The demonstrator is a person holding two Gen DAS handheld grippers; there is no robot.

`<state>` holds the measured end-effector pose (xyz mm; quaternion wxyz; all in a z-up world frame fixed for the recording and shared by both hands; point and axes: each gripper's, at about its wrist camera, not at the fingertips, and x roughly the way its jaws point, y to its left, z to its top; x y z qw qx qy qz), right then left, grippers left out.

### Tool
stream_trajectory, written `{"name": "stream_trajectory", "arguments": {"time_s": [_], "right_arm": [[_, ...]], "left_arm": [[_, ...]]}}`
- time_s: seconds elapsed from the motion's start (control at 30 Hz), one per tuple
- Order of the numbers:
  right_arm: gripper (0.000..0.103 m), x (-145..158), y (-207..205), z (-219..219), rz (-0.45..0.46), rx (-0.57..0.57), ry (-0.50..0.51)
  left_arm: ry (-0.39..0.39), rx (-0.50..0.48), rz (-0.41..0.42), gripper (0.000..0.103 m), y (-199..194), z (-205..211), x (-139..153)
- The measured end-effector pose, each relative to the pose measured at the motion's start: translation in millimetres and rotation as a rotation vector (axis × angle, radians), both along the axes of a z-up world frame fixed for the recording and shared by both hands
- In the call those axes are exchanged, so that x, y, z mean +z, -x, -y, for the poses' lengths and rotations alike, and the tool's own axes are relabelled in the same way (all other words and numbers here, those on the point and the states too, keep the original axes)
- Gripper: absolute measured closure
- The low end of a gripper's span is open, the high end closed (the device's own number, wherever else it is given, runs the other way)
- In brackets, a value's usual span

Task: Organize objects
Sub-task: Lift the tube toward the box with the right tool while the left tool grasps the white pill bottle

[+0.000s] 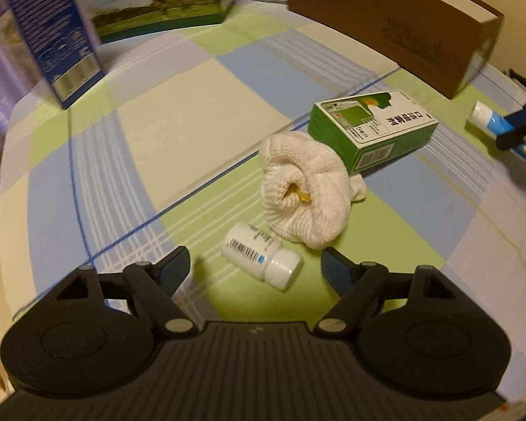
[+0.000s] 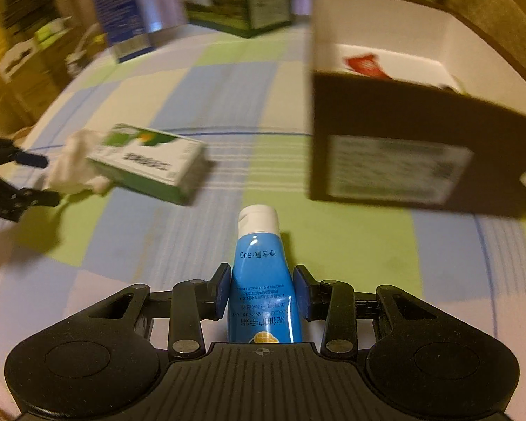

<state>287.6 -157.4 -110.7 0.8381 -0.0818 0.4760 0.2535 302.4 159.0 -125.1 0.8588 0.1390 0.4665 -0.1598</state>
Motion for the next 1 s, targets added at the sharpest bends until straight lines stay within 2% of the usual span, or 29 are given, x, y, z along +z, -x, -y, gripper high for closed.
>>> {"name": "stream_trajectory", "arguments": {"time_s": [0.17, 0.23, 0.3, 0.4, 0.63, 1.0], "right_arm": [[0.068, 0.7, -7.3, 22.2, -0.014, -0.105, 0.01], [0.068, 1.5, -8.8, 28.4, -0.015, -0.129, 0.016], [0.068, 2.7, -8.7, 34.1, -0.016, -0.145, 0.019], [0.068, 1.8, -8.1, 39.5, -0.022, -0.158, 0.021], [0.068, -1.1, -8.4, 38.5, -0.024, -0.153, 0.02], [0.068, 1.5, -6.7, 33.9, -0.01, -0.114, 0.005]], "left_arm": [[0.01, -0.075, -0.013, 0.034, -6.4, 0.6, -5.4], [0.025, -0.098, -0.013, 0.042, -6.1, 0.2, -5.5], [0.031, -0.113, -0.014, 0.054, -4.3, 0.8, -4.3], [0.032, -0.1, -0.009, 0.055, -0.7, 2.3, -5.0], [0.038, 0.007, -0.019, 0.055, 14.7, 5.8, -2.8], [0.081, 0.281, -0.072, 0.055, 36.0, 14.9, 2.2]]}}
